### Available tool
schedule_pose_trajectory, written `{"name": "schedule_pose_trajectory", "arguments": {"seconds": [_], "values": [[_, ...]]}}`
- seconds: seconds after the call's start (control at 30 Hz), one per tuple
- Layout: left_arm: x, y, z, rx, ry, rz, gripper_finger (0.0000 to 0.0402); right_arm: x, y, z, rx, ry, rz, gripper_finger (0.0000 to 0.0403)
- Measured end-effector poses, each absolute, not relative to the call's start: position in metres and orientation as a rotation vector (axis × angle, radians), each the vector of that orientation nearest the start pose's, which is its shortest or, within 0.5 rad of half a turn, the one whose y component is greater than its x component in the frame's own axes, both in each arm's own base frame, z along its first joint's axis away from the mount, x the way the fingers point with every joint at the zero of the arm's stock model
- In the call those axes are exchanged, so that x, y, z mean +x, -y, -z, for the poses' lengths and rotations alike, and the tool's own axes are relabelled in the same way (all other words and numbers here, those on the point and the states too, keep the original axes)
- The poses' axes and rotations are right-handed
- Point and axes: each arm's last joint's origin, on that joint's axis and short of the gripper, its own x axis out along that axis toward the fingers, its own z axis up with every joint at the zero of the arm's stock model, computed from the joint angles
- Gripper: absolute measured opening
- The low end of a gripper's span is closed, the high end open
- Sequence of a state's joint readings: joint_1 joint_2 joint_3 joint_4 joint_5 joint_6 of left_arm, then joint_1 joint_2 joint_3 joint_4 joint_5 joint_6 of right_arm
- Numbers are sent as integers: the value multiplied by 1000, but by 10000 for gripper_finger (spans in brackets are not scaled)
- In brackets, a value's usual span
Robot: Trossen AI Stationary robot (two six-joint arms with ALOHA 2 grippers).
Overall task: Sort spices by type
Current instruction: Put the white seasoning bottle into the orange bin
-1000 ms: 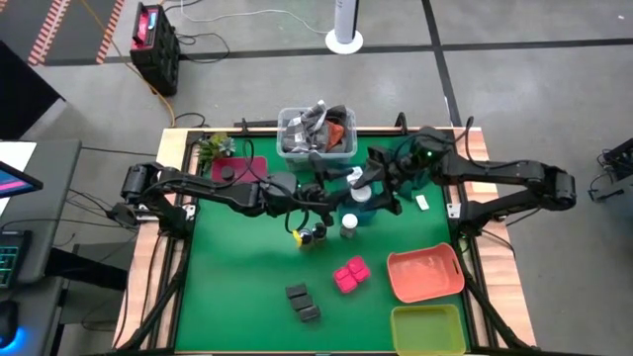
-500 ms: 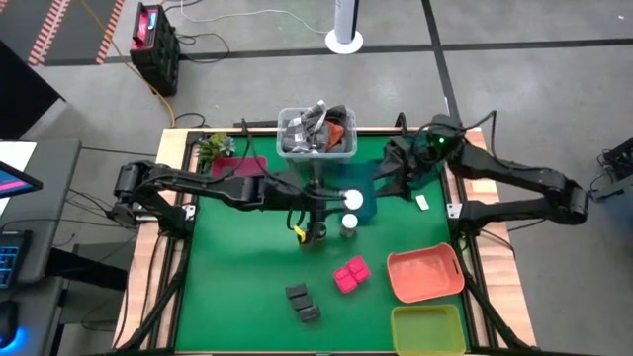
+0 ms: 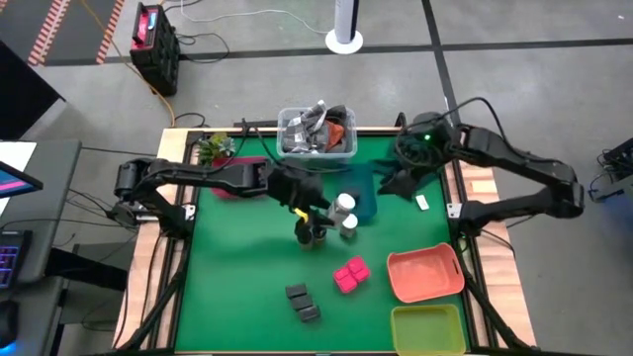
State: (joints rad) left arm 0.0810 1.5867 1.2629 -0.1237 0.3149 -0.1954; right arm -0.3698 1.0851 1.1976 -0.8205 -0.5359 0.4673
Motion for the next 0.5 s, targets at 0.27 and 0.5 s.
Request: {"name": "schedule_pose_trajectory", "arguments": {"seconds": [0.27,0.5], "values": [[359,-36,-305,-404,-471,159,189,242,50,-370,522,-772,-103,327],[357,-34,-300,-402,-523,162,189,274,47,-377,364,-898,-144,327]]}}
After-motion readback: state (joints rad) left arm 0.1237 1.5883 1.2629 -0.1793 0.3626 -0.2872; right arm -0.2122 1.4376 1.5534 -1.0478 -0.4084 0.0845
